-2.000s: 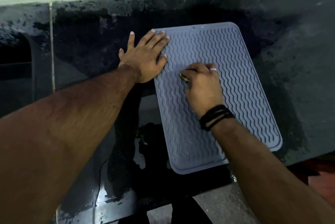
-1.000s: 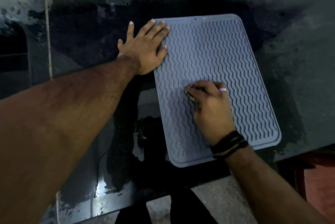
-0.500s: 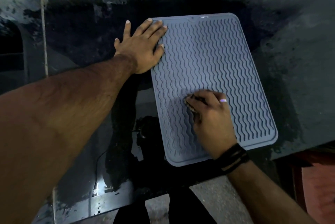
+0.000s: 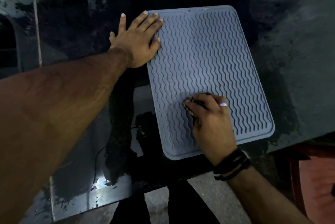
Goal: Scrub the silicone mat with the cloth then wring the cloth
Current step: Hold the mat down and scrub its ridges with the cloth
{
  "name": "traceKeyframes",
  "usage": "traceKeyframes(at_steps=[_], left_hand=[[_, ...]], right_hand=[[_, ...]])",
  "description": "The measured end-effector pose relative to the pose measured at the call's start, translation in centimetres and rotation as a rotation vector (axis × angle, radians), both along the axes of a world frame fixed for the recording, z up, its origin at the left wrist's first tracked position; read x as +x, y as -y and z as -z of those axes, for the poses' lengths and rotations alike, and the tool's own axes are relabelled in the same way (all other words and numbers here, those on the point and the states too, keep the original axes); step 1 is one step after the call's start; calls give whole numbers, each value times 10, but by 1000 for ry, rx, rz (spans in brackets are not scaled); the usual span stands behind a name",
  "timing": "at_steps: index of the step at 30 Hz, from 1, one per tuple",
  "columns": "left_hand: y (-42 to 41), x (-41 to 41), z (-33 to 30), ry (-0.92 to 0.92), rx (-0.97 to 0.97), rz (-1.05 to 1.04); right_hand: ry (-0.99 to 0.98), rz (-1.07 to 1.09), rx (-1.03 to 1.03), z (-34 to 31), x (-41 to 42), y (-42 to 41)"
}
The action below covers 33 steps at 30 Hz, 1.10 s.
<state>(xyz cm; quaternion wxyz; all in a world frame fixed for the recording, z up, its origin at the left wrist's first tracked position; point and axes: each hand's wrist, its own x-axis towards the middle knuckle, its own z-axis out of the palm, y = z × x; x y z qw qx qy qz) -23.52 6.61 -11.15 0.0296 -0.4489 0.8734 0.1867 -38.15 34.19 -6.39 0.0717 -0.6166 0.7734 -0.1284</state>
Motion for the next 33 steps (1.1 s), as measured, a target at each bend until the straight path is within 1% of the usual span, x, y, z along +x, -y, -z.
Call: traceKeyframes(at_steps=[7, 13, 20, 27, 33], left_hand=[[2, 0, 2, 12, 1, -6], [1, 1, 1, 3, 0, -8], [-1, 0, 1, -14, -23, 1], [0, 1, 2, -14, -21, 4], [0, 1, 4, -16, -33, 8]], right_hand=[[30, 8, 25, -4, 2, 30], [27, 2, 31, -5, 3, -18], [14, 37, 23, -6, 5, 7], [47, -3, 69, -9, 4, -44], [74, 77, 43, -11, 8, -11]])
